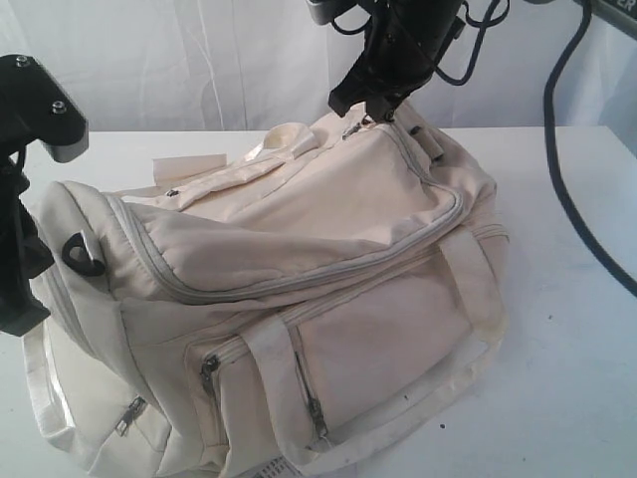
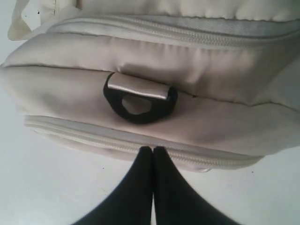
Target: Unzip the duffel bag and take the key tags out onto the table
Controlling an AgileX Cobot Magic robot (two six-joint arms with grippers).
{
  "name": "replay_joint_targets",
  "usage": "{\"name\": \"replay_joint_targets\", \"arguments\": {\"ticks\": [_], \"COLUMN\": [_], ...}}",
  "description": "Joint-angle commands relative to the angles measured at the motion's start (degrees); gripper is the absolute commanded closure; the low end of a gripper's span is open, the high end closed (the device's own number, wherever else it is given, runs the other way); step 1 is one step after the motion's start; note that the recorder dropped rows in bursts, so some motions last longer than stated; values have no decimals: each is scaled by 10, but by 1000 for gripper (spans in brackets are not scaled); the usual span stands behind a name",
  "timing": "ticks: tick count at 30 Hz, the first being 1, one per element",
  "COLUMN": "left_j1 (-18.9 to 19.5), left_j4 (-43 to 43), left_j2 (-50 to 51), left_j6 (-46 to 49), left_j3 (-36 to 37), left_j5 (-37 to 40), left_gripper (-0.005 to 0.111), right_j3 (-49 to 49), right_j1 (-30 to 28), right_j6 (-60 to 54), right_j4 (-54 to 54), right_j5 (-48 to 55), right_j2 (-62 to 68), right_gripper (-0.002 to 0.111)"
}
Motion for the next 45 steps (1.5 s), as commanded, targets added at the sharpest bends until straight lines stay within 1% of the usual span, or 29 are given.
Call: {"name": "replay_joint_targets", "arguments": {"ticks": [1,10,12,18,24,27,28,30,31,34,35,36,38,40,45], "left_j1": [2,2,2,2,2,2,2,2,2,2,2,2,2,2,2], "left_j4": [-11,-11,-12,-13,-13,-28,-37,-82,-112,-211,-252,-276,-325,-346,-365], "left_j2": [-5,-5,-5,-5,-5,-9,-14,-22,-22,-10,3,16,60,117,251], "left_j6": [-1,-1,-1,-1,3,3,6,42,70,140,176,203,247,269,280], "left_j3": [4,4,4,4,4,4,4,4,4,4,4,0,-24,-65,-198], "left_j5": [6,6,6,4,1,-18,-30,-71,-92,-186,-212,-219,-205,-180,-93], "left_gripper": [107,107,107,107,107,107,107,107,107,107,107,107,107,107,107], "right_j3": [5,65,80,151,214,237,243,254,257,262,262,262,262,262,262], "right_j1": [0,0,0,-15,-15,-15,-15,-15,-15,-15,-15,-15,-15,-15,-15], "right_j6": [15,21,28,32,46,51,53,60,62,62,62,62,62,62,62], "right_j4": [-21,-32,-51,-58,-52,-51,-50,-49,-47,-37,-37,-37,-37,-37,-37], "right_j5": [18,18,18,18,18,18,18,18,18,18,18,18,18,18,16], "right_j2": [-27,-54,-69,-111,-165,-180,-184,-189,-190,-192,-192,-192,-192,-192,-192], "right_gripper": [108,108,108,108,108,108,108,108,108,108,108,108,108,108,108]}}
